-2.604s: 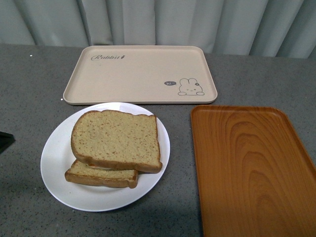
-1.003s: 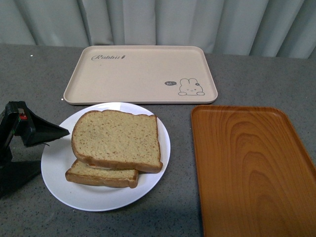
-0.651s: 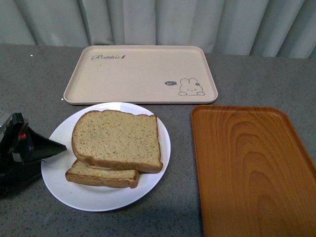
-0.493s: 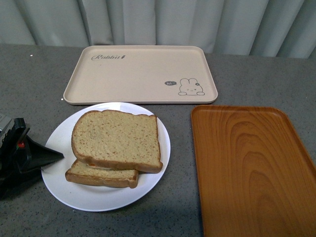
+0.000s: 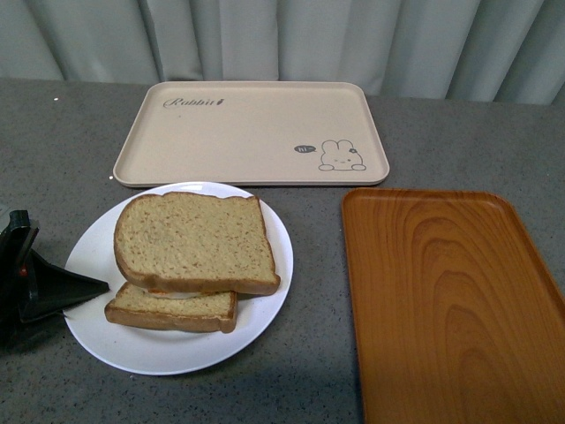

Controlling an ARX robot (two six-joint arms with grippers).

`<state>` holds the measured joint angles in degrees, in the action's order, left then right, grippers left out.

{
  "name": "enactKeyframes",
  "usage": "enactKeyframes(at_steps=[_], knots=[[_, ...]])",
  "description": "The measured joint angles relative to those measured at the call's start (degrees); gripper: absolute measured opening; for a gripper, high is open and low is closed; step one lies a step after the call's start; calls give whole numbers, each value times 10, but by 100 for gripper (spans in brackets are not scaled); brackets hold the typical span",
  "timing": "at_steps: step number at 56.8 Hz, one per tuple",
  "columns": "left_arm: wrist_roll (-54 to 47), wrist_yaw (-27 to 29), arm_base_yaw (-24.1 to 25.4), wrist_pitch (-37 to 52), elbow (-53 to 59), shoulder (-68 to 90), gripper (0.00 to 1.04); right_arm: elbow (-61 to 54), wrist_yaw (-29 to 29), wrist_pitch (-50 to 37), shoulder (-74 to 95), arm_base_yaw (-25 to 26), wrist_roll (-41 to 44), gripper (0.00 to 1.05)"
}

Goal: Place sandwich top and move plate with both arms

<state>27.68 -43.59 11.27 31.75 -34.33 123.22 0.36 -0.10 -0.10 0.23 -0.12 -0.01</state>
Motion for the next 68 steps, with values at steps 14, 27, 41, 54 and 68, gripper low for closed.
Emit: enactKeyframes(at_steps=[14,27,41,54,68], knots=[[57,-37,0,63,25,-18,4,0,0,0,0,0,0,96],[135,-76,2,119,40,-57,4,0,0,0,0,0,0,96],[240,-55,-12,181,22,-81,4,0,0,0,0,0,0,96],[339,39,-64,192,-111,-21,4,0,0,0,0,0,0,96],[375,102,-108,139,-268,74,4,0,0,0,0,0,0,96]])
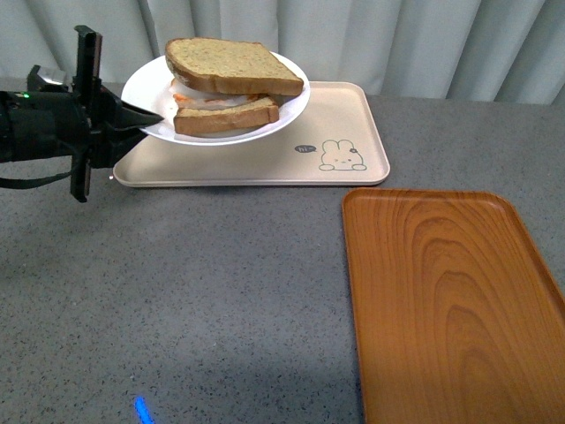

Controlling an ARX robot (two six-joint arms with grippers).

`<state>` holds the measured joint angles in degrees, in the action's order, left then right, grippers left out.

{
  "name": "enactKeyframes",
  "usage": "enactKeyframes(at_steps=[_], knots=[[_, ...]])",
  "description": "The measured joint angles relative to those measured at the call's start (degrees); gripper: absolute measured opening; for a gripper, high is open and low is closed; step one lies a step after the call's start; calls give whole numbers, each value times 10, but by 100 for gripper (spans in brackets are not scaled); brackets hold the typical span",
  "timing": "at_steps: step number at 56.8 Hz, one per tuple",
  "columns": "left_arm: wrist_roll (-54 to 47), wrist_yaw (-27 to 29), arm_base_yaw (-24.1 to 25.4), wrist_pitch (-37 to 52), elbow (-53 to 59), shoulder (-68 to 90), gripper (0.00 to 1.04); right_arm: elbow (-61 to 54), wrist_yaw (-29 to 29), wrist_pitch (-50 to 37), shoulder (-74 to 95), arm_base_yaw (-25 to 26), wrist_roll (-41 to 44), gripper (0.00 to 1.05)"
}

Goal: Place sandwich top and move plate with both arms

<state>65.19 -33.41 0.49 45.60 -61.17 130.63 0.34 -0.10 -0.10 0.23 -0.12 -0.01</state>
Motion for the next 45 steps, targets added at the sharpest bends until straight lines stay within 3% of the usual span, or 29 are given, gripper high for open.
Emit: enactKeyframes(at_steps=[9,37,45], knots=[[-4,32,-22,-68,-85,56,4,0,0,0,0,0,0,96],[-6,61,-34,-116,-145,106,4,0,0,0,0,0,0,96],[-7,57,-30,-112,-141,104,22,0,0,0,0,0,0,96]])
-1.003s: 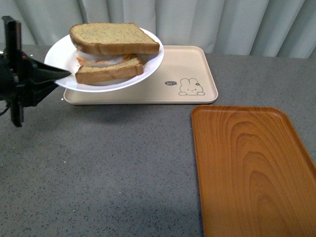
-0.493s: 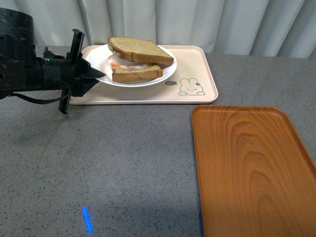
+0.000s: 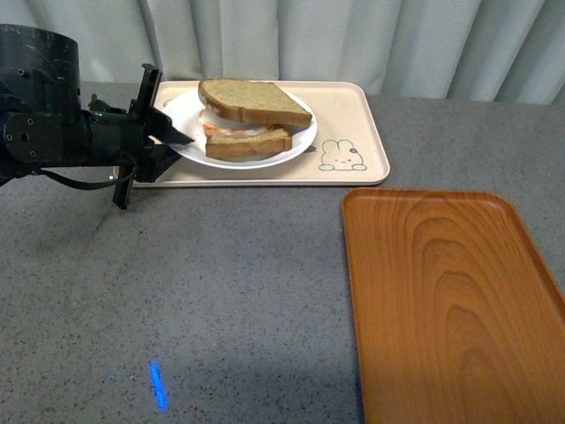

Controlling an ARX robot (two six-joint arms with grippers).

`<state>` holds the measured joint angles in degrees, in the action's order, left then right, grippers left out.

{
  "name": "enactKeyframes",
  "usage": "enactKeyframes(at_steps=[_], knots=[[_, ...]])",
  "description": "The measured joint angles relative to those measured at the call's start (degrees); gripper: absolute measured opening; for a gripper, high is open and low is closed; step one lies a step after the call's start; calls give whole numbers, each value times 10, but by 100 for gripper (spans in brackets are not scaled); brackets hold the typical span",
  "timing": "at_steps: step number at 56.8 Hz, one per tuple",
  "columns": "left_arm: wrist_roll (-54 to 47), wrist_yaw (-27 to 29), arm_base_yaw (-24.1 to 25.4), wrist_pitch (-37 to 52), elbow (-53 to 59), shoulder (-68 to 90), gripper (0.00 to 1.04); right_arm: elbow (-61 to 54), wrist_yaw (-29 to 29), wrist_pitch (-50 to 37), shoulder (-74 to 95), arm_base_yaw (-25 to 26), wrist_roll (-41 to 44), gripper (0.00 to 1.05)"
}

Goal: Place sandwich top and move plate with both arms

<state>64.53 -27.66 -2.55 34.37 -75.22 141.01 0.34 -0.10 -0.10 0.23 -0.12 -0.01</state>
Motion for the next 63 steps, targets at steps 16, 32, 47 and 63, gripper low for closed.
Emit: enactKeyframes(at_steps=[16,32,47,63], knots=[[12,1,29,64,113,-107,72,0,0,0,0,0,0,96],[-69,60,66,-13,307,-306,98,0,0,0,0,0,0,96],[-156,83,102,-98,497,-557,98,0,0,0,0,0,0,96],[-322,148,116,-10,641,-759,86,0,0,0,0,0,0,96]])
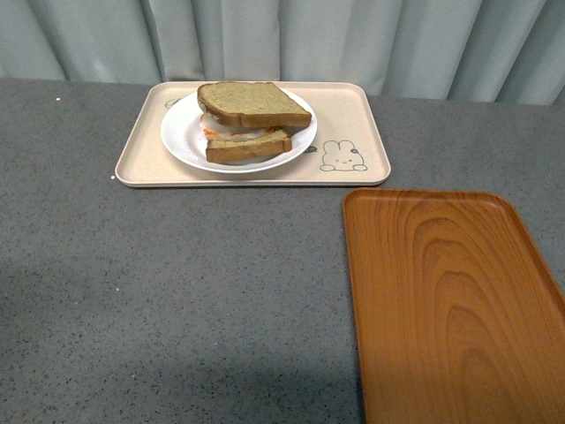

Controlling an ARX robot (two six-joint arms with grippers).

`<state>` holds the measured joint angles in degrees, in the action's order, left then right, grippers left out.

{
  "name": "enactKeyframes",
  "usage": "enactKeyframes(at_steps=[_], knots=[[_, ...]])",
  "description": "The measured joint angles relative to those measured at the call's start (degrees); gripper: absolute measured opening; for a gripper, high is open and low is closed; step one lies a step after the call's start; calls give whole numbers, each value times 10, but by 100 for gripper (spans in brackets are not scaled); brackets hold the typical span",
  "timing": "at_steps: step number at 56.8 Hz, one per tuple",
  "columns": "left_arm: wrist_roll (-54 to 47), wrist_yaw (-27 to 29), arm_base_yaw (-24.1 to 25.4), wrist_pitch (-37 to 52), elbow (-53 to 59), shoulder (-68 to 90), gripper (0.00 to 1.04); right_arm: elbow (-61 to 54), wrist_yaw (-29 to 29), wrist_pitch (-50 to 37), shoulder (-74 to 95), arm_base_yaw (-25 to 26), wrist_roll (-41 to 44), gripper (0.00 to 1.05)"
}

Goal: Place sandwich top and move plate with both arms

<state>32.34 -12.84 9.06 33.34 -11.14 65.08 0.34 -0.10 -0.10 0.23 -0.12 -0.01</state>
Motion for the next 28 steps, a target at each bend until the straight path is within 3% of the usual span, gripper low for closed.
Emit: enactKeyframes(at_steps=[3,6,11,22,28], knots=[[-140,51,-13,165,55,-6,71,0,0,0,0,0,0,96],[-231,61,-23,211,64,-42,59,0,0,0,0,0,0,96],[-289,74,-35,183,78,-101,37,0,0,0,0,0,0,96],[-311,124,-85,112,97,-182,5,0,0,0,0,0,0,96],[-315,129,-89,59,101,-245,4,0,0,0,0,0,0,96]])
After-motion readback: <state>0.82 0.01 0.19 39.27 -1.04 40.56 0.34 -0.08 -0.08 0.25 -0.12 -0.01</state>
